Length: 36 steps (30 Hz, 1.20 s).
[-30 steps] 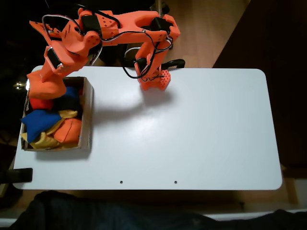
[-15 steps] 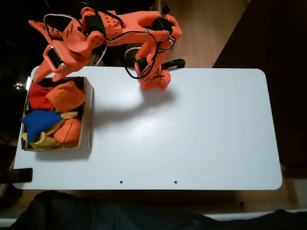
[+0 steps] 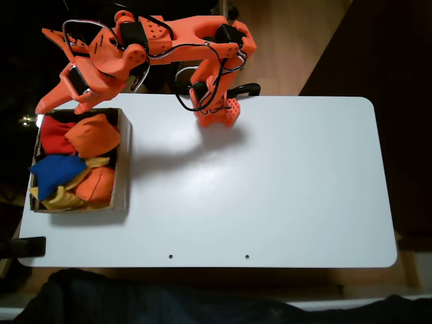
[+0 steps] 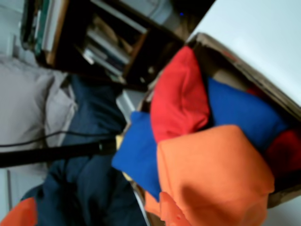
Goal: Grasp a bag and put it in the box.
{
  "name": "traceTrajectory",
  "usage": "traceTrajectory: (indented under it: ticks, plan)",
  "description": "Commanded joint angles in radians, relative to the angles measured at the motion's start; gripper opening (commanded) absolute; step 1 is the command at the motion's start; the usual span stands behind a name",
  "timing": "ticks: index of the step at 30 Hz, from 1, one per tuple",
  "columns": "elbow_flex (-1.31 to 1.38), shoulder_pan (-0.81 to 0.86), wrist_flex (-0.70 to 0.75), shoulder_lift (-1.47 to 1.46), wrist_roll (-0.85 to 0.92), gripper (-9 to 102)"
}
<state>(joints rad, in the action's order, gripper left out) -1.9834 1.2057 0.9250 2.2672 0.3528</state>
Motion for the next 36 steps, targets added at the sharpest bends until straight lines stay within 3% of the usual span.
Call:
traceTrajectory:
  ticks: [1,21,36]
  plan:
    - [-0.005,0.003,-0.015,0.023,0.005,56]
    - [-0.041,-0.156,0.124,0.265,-0.067,79]
    - [-0.043,-0.377,0.278,0.454,-0.080,81]
